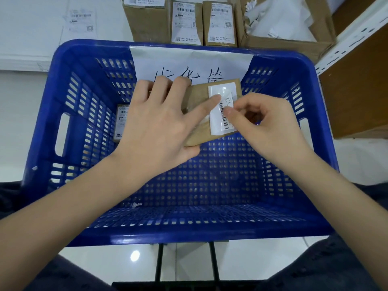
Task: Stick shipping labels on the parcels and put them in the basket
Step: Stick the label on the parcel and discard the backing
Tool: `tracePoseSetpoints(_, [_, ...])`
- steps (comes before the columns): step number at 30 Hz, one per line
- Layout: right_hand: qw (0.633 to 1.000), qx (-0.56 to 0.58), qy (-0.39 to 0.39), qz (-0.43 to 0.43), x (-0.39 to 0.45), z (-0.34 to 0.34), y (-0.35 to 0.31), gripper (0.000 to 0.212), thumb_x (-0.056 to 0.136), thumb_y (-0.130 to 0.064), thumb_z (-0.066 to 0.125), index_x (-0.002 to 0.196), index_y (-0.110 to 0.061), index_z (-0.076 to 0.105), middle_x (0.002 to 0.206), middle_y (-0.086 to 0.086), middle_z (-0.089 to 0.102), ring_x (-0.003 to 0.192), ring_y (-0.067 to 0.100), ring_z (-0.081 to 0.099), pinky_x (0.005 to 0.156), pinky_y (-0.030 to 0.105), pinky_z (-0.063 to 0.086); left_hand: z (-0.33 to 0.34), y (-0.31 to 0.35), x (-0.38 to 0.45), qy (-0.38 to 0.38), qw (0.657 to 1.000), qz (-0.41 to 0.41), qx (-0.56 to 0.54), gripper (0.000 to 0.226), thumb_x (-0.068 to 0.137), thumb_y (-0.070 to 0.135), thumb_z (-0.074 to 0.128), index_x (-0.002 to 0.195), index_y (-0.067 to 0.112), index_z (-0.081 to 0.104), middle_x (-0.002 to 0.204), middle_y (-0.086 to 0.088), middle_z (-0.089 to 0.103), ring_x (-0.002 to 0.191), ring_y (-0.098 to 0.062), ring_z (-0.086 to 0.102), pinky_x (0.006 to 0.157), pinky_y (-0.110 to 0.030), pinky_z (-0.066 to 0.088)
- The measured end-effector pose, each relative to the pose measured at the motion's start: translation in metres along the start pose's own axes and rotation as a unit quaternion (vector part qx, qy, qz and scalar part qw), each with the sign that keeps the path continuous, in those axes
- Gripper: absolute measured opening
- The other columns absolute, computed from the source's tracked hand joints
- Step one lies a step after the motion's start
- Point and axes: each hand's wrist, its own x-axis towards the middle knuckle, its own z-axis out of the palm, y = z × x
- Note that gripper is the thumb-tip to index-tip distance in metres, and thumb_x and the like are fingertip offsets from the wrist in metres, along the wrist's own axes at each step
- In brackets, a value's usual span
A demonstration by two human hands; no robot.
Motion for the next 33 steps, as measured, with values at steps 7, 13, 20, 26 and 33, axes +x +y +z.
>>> tracePoseSetpoints(7, [0.997, -0.005, 0.081, 0.007, -0.004, 0.004, -0.003, 0.015, 0.083, -0.016, 0.07, 0.07, -0.012, 0.068, 0.059, -0.01, 0.06, 0.054, 0.001, 0.053, 0.054, 0.011, 0.04, -0.001, 0.005, -0.001, 0.014, 0.999, 0.016, -0.025, 0.073, 0.068, 0.05, 0.07, 0.135, 0.032, 0.049, 0.116, -0.02, 0.058, 0.094, -0.037, 0.055, 0.077, -0.045, 0.034])
tracePoseSetpoints(13, [0.994, -0.04, 0.103, -0.002, -0.007, 0.006, -0.002, 0.015, 0.082, -0.018, 0.068, 0.069, -0.01, 0.065, 0.06, -0.009, 0.06, 0.057, 0.004, 0.054, 0.057, 0.017, 0.044, 0.001, 0.008, -0.001, 0.021, 0.998, 0.023, -0.046, 0.059, 0.067, 0.048, 0.071, 0.121, 0.03, 0.055, 0.119, -0.02, 0.059, 0.095, -0.037, 0.056, 0.078, -0.045, 0.032])
tracePoseSetpoints(20, [0.973, -0.13, 0.157, -0.107, -0.011, 0.01, -0.004, 0.013, 0.081, -0.02, 0.066, 0.075, -0.009, 0.063, 0.067, -0.004, 0.059, 0.066, 0.014, 0.053, 0.061, 0.032, 0.047, 0.001, 0.008, -0.001, 0.02, 0.998, 0.014, -0.055, 0.059, 0.066, 0.047, 0.068, 0.12, 0.029, 0.053, 0.12, -0.02, 0.058, 0.096, -0.038, 0.056, 0.077, -0.045, 0.031])
tracePoseSetpoints(26, [0.941, -0.193, 0.188, -0.204, -0.011, 0.016, 0.003, 0.013, 0.083, -0.012, 0.067, 0.074, -0.005, 0.061, 0.067, 0.002, 0.059, 0.065, 0.021, 0.052, 0.057, 0.033, 0.041, 0.0, 0.01, 0.0, 0.03, 0.998, 0.007, -0.05, 0.062, 0.064, 0.046, 0.068, 0.117, 0.024, 0.045, 0.118, -0.018, 0.059, 0.094, -0.037, 0.056, 0.077, -0.043, 0.031])
tracePoseSetpoints(33, [0.897, -0.314, 0.146, -0.274, -0.012, 0.023, 0.005, 0.026, 0.093, -0.011, 0.045, 0.072, -0.001, 0.058, 0.066, 0.011, 0.054, 0.063, 0.025, 0.044, 0.058, 0.031, 0.032, 0.002, 0.008, -0.001, 0.018, 0.999, 0.011, -0.043, 0.055, 0.065, 0.047, 0.067, 0.111, 0.024, 0.047, 0.119, -0.017, 0.059, 0.094, -0.036, 0.056, 0.076, -0.043, 0.029])
